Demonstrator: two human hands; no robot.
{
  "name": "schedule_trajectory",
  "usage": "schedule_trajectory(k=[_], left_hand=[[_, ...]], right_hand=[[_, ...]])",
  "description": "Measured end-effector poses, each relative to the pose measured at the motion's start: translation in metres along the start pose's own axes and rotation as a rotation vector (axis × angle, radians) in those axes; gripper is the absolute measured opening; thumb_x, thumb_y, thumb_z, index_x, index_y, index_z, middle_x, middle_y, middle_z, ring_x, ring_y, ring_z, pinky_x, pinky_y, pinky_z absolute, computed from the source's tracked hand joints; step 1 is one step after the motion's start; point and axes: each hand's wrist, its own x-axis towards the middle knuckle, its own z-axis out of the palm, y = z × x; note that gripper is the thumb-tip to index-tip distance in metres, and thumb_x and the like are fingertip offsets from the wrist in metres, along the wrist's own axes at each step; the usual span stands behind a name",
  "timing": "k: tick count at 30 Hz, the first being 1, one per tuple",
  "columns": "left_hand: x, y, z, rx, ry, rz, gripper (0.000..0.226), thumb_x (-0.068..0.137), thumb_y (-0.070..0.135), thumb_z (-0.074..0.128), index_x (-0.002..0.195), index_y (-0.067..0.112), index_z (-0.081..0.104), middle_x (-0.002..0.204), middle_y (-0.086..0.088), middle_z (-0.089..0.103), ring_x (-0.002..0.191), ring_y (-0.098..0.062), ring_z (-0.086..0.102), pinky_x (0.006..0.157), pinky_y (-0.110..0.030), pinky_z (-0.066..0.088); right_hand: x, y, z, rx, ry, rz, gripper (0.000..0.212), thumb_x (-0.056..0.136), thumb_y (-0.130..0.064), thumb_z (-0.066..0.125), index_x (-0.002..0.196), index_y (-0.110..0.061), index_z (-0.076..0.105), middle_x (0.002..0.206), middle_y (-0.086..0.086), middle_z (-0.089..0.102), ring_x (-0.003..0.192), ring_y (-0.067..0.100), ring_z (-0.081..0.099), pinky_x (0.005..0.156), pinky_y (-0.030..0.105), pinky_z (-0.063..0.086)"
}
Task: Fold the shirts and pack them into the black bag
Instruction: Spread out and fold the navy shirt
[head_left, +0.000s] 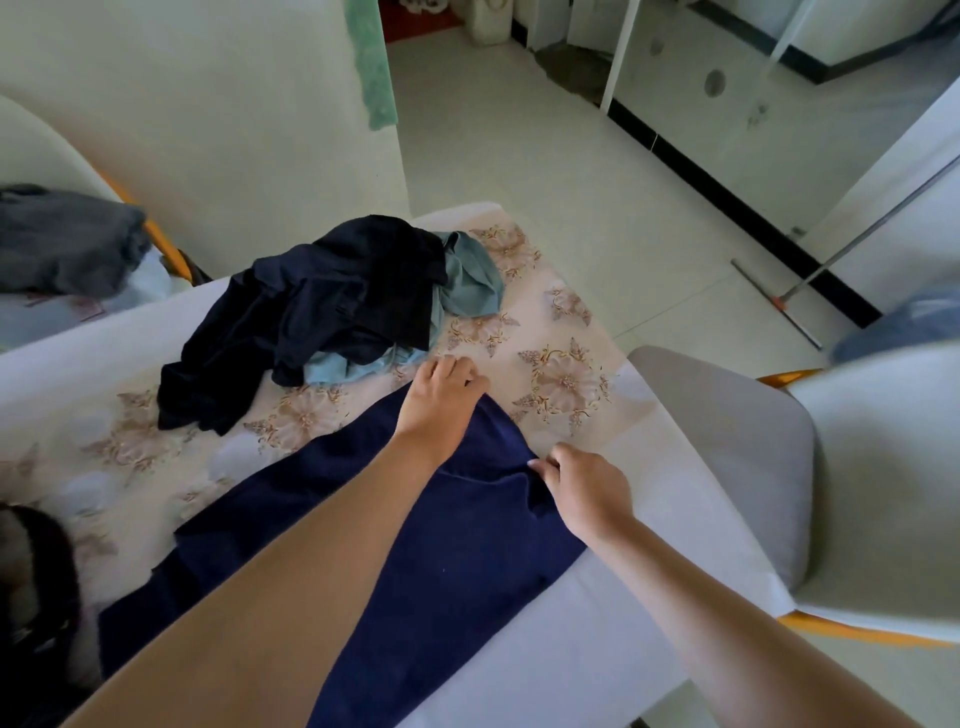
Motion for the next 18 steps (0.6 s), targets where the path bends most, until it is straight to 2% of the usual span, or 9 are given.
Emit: schedule_trajectory(k=[2,3,5,7,9,11,14,16,18], left_hand=[[-0.017,0.01,0.009,-0.094,0.076,0.022,0.065,0.079,0.01,0.065,0.139,0.024,0.045,0.144,-0.004,0.038,0.131,-0.026,0.036,0.111,-0.04,0.029],[-0.026,0.012,0.014,-0.097,0.045,0.073,0.063,0.089,0.019,0.06,0.147,0.025,0.037,0.154,-0.005,0.029,0.14,-0.027,0.028,0.114,-0.041,0.025],[-0.041,0.012,0.029,-0.072,-0.122,0.101,0.059,0.104,0.043,0.032,0.157,0.028,0.01,0.165,-0.004,0.005,0.151,-0.027,0.007,0.12,-0.045,0.013],[-0.053,0.005,0.038,-0.061,-0.214,0.023,0.061,0.104,0.051,0.018,0.156,0.03,-0.006,0.165,-0.005,-0.008,0.152,-0.028,-0.005,0.122,-0.049,0.006],[-0.062,0.002,0.042,-0.08,-0.209,-0.038,0.063,0.104,0.05,0.018,0.157,0.028,-0.008,0.164,-0.007,-0.015,0.151,-0.029,-0.01,0.122,-0.05,0.002],[-0.069,0.007,0.042,-0.104,-0.165,-0.061,0.064,0.104,0.048,0.021,0.157,0.024,-0.006,0.163,-0.008,-0.019,0.151,-0.028,-0.011,0.122,-0.049,0.001],[-0.086,0.016,0.043,-0.167,-0.168,-0.083,0.064,0.104,0.048,0.024,0.157,0.025,-0.003,0.164,-0.005,-0.016,0.151,-0.025,-0.011,0.123,-0.047,0.002],[-0.104,0.014,0.045,-0.24,-0.197,-0.132,0.063,0.105,0.047,0.024,0.158,0.026,-0.003,0.165,-0.003,-0.012,0.152,-0.022,-0.01,0.124,-0.043,0.001],[-0.127,0.009,0.043,-0.32,-0.171,-0.173,0.061,0.105,0.043,0.026,0.158,0.026,0.001,0.165,0.0,-0.006,0.152,-0.019,-0.007,0.123,-0.038,0.0]], right_hand=[[0.0,0.002,0.0,-0.122,-0.007,0.009,0.041,0.103,-0.055,0.035,0.083,-0.02,0.045,0.081,0.001,0.068,0.077,0.027,0.065,0.058,0.032,0.037],[0.0,0.003,0.001,-0.14,-0.009,0.014,0.041,0.104,-0.053,0.031,0.084,-0.021,0.046,0.084,0.001,0.069,0.079,0.027,0.066,0.058,0.032,0.037],[-0.003,0.006,0.002,-0.192,-0.021,0.06,0.043,0.106,-0.049,0.027,0.089,-0.02,0.055,0.087,0.0,0.07,0.081,0.026,0.067,0.06,0.032,0.037],[-0.004,0.007,0.008,-0.298,0.061,0.024,0.036,0.104,-0.042,0.04,0.091,-0.017,0.062,0.086,0.002,0.067,0.078,0.028,0.065,0.061,0.033,0.036],[-0.006,0.001,0.012,-0.39,0.161,-0.061,0.013,0.09,-0.024,0.064,0.094,-0.012,0.064,0.09,0.009,0.062,0.078,0.031,0.06,0.063,0.038,0.042],[-0.007,-0.009,0.014,-0.34,0.202,-0.194,0.036,0.083,-0.015,0.067,0.118,-0.011,0.058,0.119,0.013,0.057,0.103,0.034,0.058,0.081,0.042,0.049],[-0.011,-0.027,0.01,-0.319,-0.015,-0.446,0.053,0.101,-0.028,0.046,0.152,-0.019,0.033,0.162,0.009,0.022,0.149,0.028,0.023,0.116,0.044,0.029],[-0.014,-0.033,0.011,-0.36,-0.219,-0.459,0.057,0.106,-0.036,0.033,0.159,-0.025,0.013,0.167,0.004,-0.003,0.154,0.024,0.0,0.123,0.043,0.012],[-0.02,-0.037,0.013,-0.439,-0.292,-0.416,0.06,0.106,-0.04,0.031,0.159,-0.026,0.007,0.167,0.004,-0.01,0.154,0.025,-0.006,0.124,0.047,0.005]])
